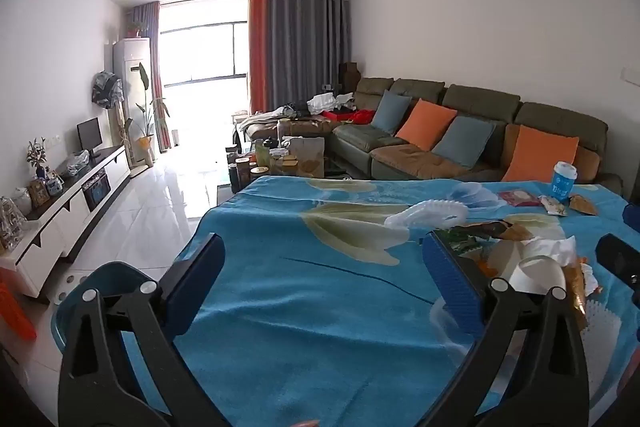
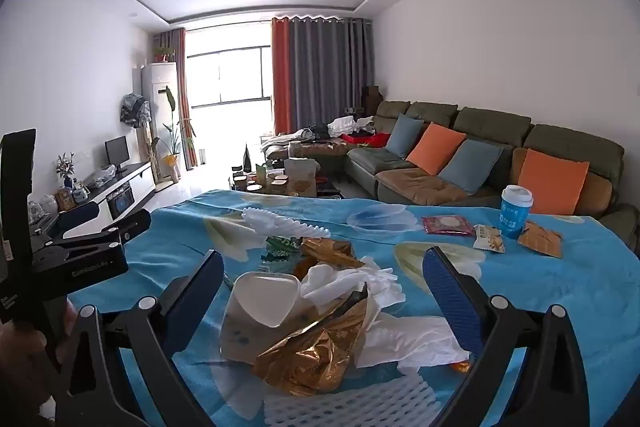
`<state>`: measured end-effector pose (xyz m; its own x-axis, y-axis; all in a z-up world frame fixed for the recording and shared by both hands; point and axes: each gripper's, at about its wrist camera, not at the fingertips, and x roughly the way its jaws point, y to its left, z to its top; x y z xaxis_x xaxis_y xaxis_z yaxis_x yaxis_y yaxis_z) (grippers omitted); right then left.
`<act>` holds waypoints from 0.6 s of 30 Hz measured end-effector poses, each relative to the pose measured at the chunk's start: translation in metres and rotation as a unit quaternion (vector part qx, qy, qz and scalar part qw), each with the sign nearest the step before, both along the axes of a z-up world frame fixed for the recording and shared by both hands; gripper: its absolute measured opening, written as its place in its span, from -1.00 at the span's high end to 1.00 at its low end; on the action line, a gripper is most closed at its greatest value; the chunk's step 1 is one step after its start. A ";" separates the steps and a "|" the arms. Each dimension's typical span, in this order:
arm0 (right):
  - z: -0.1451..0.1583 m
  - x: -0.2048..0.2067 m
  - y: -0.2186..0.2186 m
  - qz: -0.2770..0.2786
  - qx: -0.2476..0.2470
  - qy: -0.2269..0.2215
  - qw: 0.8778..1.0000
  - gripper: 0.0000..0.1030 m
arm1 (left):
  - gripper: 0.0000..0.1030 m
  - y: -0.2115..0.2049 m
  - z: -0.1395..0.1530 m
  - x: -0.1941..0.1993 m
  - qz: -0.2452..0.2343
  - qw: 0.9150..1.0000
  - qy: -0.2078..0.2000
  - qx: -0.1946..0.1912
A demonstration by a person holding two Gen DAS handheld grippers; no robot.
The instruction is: Collect trash
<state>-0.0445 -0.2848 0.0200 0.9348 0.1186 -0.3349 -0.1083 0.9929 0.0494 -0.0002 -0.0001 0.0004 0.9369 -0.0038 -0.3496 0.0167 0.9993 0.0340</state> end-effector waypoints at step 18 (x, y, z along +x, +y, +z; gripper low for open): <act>0.001 -0.012 0.006 0.000 -0.003 -0.013 1.000 -0.87 | -0.89 -0.005 0.010 -0.024 -0.001 1.000 -0.030 -0.008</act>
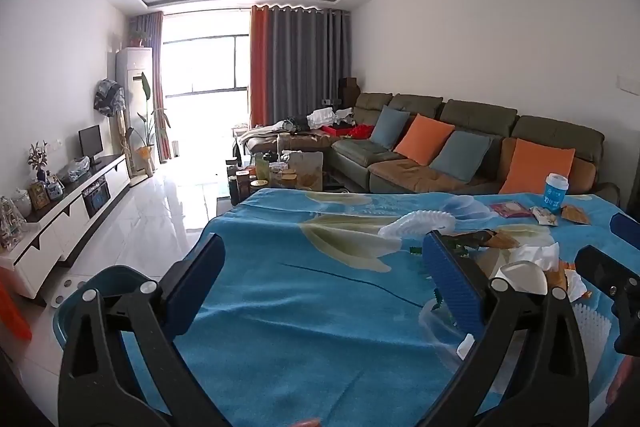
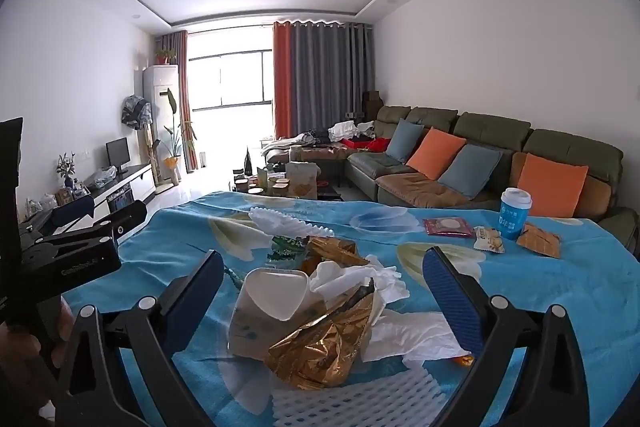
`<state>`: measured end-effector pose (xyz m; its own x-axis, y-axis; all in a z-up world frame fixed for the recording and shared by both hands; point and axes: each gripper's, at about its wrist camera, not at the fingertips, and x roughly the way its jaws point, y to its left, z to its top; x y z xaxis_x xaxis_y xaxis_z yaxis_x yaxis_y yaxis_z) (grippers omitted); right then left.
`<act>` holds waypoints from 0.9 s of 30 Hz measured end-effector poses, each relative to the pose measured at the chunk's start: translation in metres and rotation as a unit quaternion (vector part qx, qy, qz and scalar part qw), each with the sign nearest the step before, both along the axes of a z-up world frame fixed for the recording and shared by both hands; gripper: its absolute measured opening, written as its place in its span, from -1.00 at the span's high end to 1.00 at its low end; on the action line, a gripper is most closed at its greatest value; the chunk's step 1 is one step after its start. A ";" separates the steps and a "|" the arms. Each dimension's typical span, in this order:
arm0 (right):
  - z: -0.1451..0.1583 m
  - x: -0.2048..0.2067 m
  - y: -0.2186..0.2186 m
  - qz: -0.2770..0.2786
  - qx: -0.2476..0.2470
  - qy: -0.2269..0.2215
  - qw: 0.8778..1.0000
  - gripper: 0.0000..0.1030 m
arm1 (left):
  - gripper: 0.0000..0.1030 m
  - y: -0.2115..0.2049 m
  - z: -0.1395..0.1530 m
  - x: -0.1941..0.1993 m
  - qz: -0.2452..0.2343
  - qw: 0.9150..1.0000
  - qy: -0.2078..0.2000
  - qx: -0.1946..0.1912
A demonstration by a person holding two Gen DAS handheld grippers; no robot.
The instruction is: Collect trash
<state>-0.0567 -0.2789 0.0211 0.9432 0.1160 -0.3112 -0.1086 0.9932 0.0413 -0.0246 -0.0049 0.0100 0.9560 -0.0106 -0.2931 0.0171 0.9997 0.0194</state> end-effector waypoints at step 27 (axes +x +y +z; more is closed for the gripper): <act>-0.001 -0.003 0.000 0.000 0.002 -0.004 1.000 -0.87 | -0.89 0.005 0.003 -0.009 0.005 1.000 -0.016 -0.006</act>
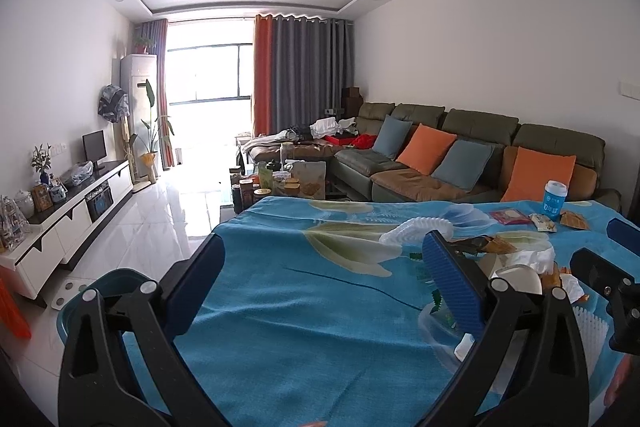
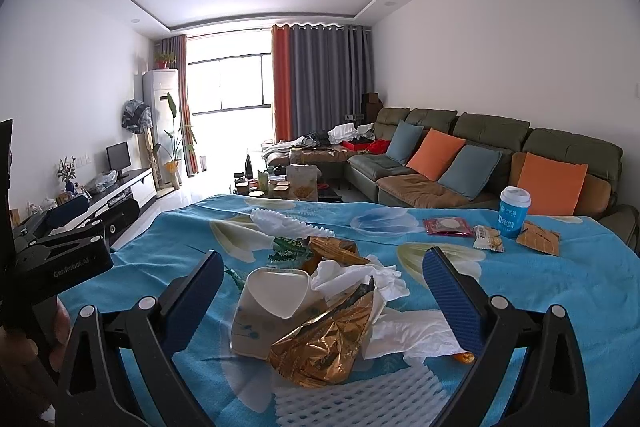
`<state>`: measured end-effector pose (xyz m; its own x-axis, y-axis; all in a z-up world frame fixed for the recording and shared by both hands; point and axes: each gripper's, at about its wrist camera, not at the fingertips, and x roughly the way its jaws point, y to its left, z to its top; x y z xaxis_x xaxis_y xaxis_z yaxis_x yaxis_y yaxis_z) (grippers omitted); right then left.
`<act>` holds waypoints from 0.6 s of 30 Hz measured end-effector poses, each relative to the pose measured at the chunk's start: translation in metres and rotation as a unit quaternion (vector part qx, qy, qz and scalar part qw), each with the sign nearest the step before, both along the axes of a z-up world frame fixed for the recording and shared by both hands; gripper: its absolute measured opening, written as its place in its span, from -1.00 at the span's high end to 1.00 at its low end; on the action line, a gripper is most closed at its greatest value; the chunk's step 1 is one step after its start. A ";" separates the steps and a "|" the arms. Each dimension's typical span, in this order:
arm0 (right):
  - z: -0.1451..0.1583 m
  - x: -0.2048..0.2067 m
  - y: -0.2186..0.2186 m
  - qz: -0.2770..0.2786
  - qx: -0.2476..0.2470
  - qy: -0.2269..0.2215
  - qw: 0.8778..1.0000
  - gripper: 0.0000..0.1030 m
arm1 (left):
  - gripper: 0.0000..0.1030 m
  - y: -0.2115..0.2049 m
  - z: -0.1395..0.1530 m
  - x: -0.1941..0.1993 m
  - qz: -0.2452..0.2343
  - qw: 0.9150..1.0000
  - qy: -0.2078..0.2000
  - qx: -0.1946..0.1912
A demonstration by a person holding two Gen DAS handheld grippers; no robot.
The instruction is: Collect trash
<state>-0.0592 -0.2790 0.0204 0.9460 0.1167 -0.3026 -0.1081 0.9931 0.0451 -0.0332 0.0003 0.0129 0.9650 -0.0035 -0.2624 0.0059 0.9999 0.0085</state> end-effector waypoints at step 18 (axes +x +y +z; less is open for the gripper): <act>0.001 -0.003 0.000 0.001 0.005 -0.004 1.000 -0.87 | -0.89 -0.003 -0.001 -0.002 0.000 1.000 -0.005 0.001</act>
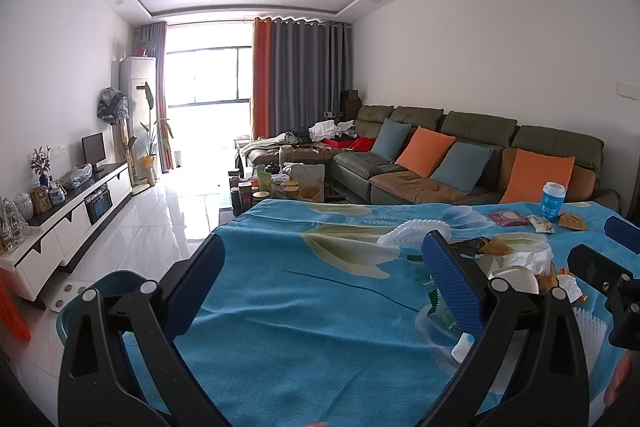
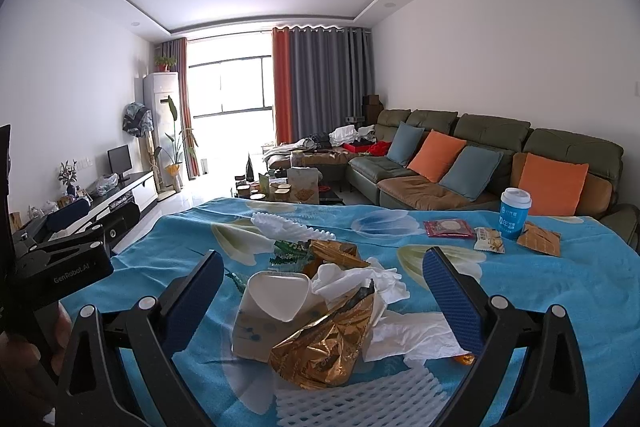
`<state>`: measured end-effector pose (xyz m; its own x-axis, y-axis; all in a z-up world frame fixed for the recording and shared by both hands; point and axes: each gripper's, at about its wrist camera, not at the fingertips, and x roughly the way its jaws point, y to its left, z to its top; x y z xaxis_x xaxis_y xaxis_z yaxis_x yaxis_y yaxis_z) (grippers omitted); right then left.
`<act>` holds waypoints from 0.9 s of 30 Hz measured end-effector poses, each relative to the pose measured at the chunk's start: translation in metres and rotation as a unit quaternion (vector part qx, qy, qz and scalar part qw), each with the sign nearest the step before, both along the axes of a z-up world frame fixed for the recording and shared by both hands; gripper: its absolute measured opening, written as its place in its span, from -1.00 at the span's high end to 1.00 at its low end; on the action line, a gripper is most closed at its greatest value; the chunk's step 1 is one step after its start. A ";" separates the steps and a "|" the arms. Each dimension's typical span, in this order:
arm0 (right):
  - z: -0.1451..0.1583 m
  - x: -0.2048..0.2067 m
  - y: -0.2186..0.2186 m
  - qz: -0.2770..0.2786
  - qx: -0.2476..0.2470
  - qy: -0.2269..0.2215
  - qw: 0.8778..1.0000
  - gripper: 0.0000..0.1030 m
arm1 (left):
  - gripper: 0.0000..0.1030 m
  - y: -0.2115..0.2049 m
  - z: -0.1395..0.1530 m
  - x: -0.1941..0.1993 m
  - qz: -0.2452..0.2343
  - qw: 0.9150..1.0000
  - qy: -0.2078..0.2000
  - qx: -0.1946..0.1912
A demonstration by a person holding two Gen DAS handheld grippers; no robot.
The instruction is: Collect trash
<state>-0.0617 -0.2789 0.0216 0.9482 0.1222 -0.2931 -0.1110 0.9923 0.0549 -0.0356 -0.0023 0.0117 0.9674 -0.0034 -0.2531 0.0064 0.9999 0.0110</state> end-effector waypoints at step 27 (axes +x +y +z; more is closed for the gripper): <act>-0.002 0.001 0.002 0.001 0.004 0.003 1.000 -0.87 | -0.89 0.000 0.000 -0.002 -0.002 1.000 0.000 0.000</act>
